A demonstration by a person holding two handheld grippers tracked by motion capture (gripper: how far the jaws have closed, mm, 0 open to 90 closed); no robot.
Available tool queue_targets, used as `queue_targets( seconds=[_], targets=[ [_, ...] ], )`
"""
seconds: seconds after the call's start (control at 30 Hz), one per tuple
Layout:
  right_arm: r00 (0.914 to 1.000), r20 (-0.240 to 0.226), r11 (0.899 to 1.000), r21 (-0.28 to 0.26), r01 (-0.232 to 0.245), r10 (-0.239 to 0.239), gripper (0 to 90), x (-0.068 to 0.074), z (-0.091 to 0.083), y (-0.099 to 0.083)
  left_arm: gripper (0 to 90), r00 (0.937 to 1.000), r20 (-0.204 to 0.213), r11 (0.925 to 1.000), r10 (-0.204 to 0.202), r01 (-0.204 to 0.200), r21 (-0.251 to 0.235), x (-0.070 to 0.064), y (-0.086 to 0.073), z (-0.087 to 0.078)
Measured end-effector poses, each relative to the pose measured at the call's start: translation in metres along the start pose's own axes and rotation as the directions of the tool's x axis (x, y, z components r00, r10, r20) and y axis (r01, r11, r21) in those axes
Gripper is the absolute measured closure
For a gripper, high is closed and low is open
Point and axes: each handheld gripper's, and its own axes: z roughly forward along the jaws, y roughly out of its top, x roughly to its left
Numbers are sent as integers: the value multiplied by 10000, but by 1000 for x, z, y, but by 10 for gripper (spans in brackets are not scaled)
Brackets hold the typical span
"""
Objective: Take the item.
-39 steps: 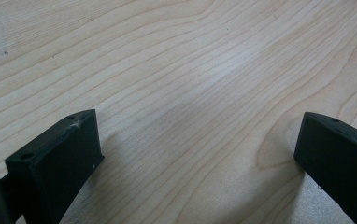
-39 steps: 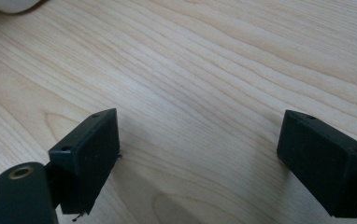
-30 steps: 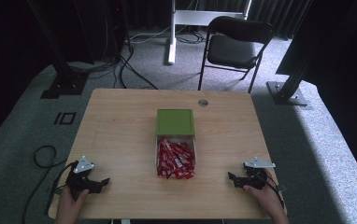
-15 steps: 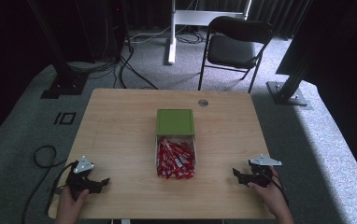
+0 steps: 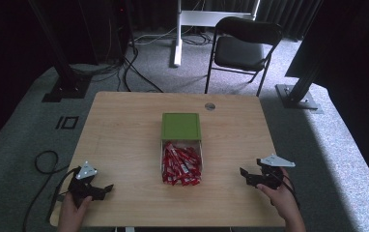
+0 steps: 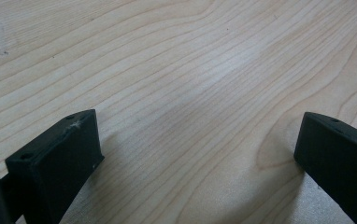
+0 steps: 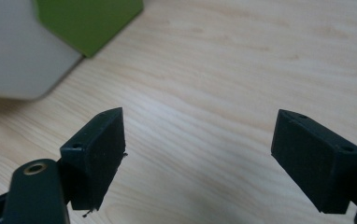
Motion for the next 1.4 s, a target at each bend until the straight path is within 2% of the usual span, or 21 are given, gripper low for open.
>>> queue_targets(
  seconds=[0.2, 0.7, 1.03, 1.4],
  targets=[
    [9998, -136, 9994, -301, 172, -176, 174, 6, -5, 14, 15, 10000, 3, 10000, -5, 5, 5, 0, 0, 0],
    [9922, -1053, 9902, -1293, 523, -661, 174, 41, -14, 63, 14, 10000, 3, 10000, 3, -3, 9, 0, 0, 0],
    [9815, -1583, 9830, -1644, 815, -1078, 226, 69, -7, 87, 15, 10000, 1, 10000, 2, -2, 6, 0, 0, 0],
    [9590, -2193, 9749, -1704, 1433, -1793, 226, 105, 8, 105, 15, 10000, -1, 10000, -24, 24, -15, 0, 0, 0]
  ],
)
